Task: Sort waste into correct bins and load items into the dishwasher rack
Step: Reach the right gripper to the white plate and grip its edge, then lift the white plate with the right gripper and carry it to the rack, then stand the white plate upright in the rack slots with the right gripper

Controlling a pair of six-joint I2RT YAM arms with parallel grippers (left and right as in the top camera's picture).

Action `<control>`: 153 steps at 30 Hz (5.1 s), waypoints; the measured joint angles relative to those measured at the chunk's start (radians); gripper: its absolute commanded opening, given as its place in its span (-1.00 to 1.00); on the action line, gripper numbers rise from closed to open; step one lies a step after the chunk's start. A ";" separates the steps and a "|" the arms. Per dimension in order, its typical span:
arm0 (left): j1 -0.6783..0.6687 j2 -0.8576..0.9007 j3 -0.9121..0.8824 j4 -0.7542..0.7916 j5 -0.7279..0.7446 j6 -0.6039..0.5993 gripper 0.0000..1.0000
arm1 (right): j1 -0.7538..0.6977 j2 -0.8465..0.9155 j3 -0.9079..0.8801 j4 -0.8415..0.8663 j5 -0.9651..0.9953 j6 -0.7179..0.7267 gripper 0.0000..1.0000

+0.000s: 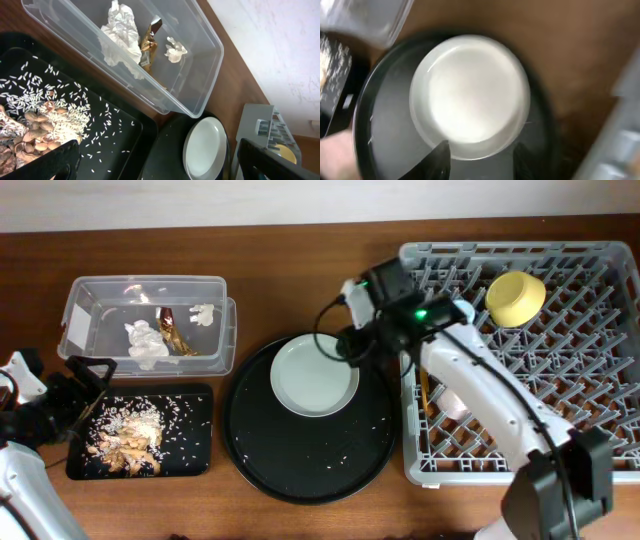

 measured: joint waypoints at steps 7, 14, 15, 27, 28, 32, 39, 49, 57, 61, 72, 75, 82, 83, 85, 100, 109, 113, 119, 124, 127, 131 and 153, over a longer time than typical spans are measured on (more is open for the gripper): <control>0.000 0.000 0.000 0.000 0.000 0.000 0.99 | 0.095 0.173 0.000 0.011 0.117 0.099 0.31; 0.000 0.000 0.000 0.000 0.000 0.000 0.99 | 0.095 0.221 -0.002 0.015 0.232 0.173 0.31; 0.000 0.000 0.000 0.000 0.000 0.000 0.99 | 0.095 0.227 -0.008 0.017 0.243 0.177 0.31; 0.000 0.000 0.000 0.000 0.000 0.000 0.99 | 0.095 0.264 -0.070 0.095 0.306 0.197 0.01; 0.000 0.000 0.000 0.000 0.000 0.000 0.99 | 0.095 0.264 -0.073 0.101 0.312 0.200 0.63; 0.000 0.000 0.000 0.000 0.000 0.000 0.99 | 0.095 0.264 -0.085 0.121 0.322 0.207 0.96; 0.000 0.000 0.000 0.000 0.000 0.000 0.99 | 0.095 0.264 -0.085 0.110 0.323 0.218 -0.23; 0.000 0.000 0.000 0.000 0.000 0.000 0.99 | 0.095 0.264 -0.092 0.032 0.125 0.235 -0.27; 0.000 0.000 0.000 0.000 0.000 0.000 0.99 | 0.095 0.264 -0.093 0.036 0.142 0.195 -0.26; 0.000 0.000 0.000 0.000 0.000 0.000 0.99 | 0.095 0.264 -0.095 0.111 0.202 0.188 -0.25; 0.000 0.000 0.000 0.000 0.000 0.000 0.99 | 0.095 0.264 -0.120 0.240 0.290 0.180 -0.26; 0.000 0.000 0.000 0.000 0.000 0.000 0.99 | 0.095 0.266 -0.176 0.307 0.294 0.180 -0.31; 0.000 0.000 0.000 0.000 0.000 0.000 0.99 | 0.093 0.262 -0.190 0.338 0.304 0.185 -0.91; 0.000 0.000 0.000 0.000 0.000 0.000 0.99 | 0.093 0.260 -0.190 0.342 0.303 0.188 -0.91; 0.000 0.000 0.000 0.000 0.000 0.000 0.99 | 0.093 0.259 -0.190 0.343 0.303 0.188 -0.92; 0.000 0.000 0.000 0.002 0.000 0.000 0.99 | -0.174 -0.488 -0.105 -0.208 0.653 -0.097 -0.92; 0.000 0.000 0.000 0.002 0.000 0.000 0.99 | -0.364 -0.466 -0.106 -0.111 1.011 -0.613 -0.92; 0.000 0.000 0.000 0.000 0.000 0.000 0.99 | -0.470 -0.292 -0.106 -0.068 1.037 -0.643 -0.92; 0.000 0.000 0.000 0.000 0.000 0.000 0.99 | -0.470 -0.195 -0.106 -0.029 1.028 -0.639 -0.92; 0.000 0.000 0.000 0.000 0.000 0.000 0.99 | -0.470 -0.194 -0.106 0.012 0.845 -0.632 -0.73; 0.000 0.000 0.000 0.000 0.000 0.000 0.99 | -0.470 -0.194 -0.106 0.014 0.789 -0.625 -0.32; 0.000 0.000 0.000 0.000 0.000 0.000 0.99 | -0.470 -0.194 -0.106 0.017 0.732 -0.627 0.97; 0.000 0.000 0.000 0.000 0.000 0.000 0.99 | -0.325 -0.084 -0.115 0.030 -0.134 -0.102 -0.28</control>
